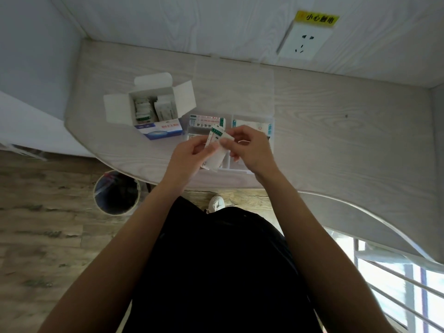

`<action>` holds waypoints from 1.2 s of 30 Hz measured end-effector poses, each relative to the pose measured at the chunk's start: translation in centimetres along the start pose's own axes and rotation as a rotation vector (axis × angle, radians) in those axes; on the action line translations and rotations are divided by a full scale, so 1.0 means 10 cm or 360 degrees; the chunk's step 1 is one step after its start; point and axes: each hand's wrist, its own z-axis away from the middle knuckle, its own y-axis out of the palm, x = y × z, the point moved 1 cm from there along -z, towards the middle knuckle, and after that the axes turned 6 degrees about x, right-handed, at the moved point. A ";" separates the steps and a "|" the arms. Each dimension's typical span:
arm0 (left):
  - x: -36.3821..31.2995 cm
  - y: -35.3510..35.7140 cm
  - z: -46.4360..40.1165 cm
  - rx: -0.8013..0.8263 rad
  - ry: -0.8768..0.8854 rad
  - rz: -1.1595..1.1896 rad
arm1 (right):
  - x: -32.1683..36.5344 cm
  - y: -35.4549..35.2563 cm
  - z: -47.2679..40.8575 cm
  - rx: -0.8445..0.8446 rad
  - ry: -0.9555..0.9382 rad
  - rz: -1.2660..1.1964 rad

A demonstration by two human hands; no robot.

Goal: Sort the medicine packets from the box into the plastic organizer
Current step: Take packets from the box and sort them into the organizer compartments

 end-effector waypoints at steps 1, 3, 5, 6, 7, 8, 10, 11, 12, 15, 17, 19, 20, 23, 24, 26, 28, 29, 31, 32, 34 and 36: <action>0.01 -0.01 -0.01 -0.0008 -0.0031 0.0008 | -0.01 0.00 0.01 -0.0022 0.0000 -0.0021; 0.03 -0.04 -0.01 -0.0059 -0.0053 -0.0005 | -0.01 -0.02 0.04 -0.0123 -0.0045 -0.0085; 0.07 -0.09 -0.01 -0.0134 -0.0056 0.0036 | 0.02 -0.05 0.10 -0.0313 -0.0164 -0.0195; 0.08 -0.11 0.00 -0.0166 -0.0059 0.0065 | 0.03 -0.07 0.13 -0.0396 -0.0249 -0.0253; 0.10 -0.12 0.00 -0.0197 -0.0066 0.0080 | 0.04 -0.07 0.16 -0.0456 -0.0353 -0.0276; 0.10 -0.13 0.00 -0.0225 -0.0073 0.0090 | 0.05 -0.06 0.19 -0.0480 -0.0463 -0.0259; 0.11 -0.13 0.00 -0.0264 -0.0077 0.0100 | 0.04 0.02 0.24 -0.0467 -0.0627 -0.0135; 0.10 -0.13 0.00 -0.0274 -0.0077 0.0107 | 0.02 0.08 0.25 -0.0455 -0.0660 -0.0056; 0.09 -0.12 0.00 -0.0279 -0.0077 0.0123 | 0.00 0.14 0.24 -0.0437 -0.0668 0.0004; 0.05 -0.07 0.01 -0.0258 -0.0065 0.0207 | -0.08 0.25 0.22 -0.0384 -0.0571 0.0046; 0.03 -0.04 0.03 -0.0228 -0.0028 0.0245 | -0.10 0.28 0.22 -0.0355 -0.0430 -0.0012; 0.02 -0.01 0.04 -0.0194 -0.0013 0.0261 | -0.11 0.29 0.21 -0.0329 -0.0311 -0.0044; 0.02 0.00 0.05 -0.0183 -0.0027 0.0267 | -0.13 0.29 0.20 -0.0328 -0.0264 -0.0067; 0.02 0.02 0.06 -0.0158 -0.0110 0.0303 | -0.17 0.28 0.17 -0.0321 -0.0099 -0.0139; 0.02 0.02 0.07 -0.0151 -0.0115 0.0310 | -0.18 0.28 0.17 -0.0303 -0.0047 -0.0184; 0.03 0.02 0.08 -0.0153 -0.0045 0.0271 | -0.18 0.29 0.17 -0.0262 -0.0004 -0.0262; 0.04 0.01 0.10 -0.0193 0.0031 0.0241 | -0.17 0.31 0.18 -0.0229 0.0002 -0.0325; 0.05 0.01 0.11 -0.0219 0.0042 0.0253 | -0.17 0.31 0.19 -0.0217 0.0008 -0.0360; 0.07 0.01 0.11 -0.0259 0.0035 0.0284 | -0.17 0.32 0.19 -0.0190 0.0046 -0.0425; 0.07 0.01 0.11 -0.0275 0.0031 0.0288 | -0.17 0.33 0.19 -0.0174 0.0067 -0.0443; 0.08 0.00 0.12 -0.0297 0.0016 0.0283 | -0.17 0.35 0.19 -0.0132 0.0094 -0.0431; 0.10 -0.03 0.12 -0.0284 0.0003 0.0278 | -0.16 0.36 0.18 -0.0122 0.0116 -0.0457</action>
